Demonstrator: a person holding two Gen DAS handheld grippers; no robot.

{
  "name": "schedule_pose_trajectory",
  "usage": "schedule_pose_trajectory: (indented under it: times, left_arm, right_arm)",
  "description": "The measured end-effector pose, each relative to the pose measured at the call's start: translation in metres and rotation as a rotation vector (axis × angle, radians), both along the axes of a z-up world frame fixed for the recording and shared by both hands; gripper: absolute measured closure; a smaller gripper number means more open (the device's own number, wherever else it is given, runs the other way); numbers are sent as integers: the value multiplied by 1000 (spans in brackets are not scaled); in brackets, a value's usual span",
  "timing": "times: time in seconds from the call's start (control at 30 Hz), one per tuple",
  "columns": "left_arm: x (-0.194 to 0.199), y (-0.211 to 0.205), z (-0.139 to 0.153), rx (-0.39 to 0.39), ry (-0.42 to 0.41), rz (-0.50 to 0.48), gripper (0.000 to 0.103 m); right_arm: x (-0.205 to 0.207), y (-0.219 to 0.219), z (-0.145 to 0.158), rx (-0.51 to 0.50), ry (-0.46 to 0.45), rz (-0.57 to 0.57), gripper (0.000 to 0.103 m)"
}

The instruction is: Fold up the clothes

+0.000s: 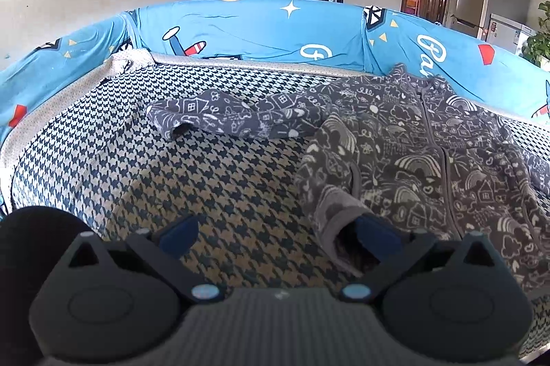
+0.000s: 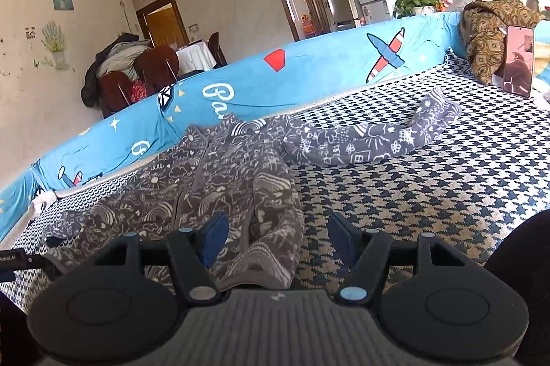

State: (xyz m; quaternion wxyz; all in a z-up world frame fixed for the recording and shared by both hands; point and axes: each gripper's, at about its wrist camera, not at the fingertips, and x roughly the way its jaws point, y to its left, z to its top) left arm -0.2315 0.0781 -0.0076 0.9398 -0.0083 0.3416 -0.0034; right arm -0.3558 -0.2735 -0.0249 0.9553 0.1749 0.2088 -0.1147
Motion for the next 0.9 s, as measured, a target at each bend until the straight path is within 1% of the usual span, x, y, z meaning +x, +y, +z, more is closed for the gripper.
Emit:
schedule_pose_trajectory:
  times: [0.2,0.43,0.57,0.7,0.77,0.9]
  left_arm:
    - [-9,0,10,-14,-38,5,0]
    - [-2,-10,6,-13,-33,-43,0]
    - [1,-20,2,-12,-39,-87,0]
    - [7,-30,-3,-19,-30,-122,0]
    - [11,-34,-6,-30,-21,-141,0]
    - [19,-43,-13,-52,-3,-178,0]
  right_arm:
    - [-1,5,2,-23,-33,14,39]
    - [5,14,1,-54,-32,67,39]
    - [12,22,0,-82,-19,104,39]
    - [19,31,-1,-104,-7,165,39]
    - [26,36,-4,-113,21,193,39]
    - [37,43,-9,-100,68,254,39]
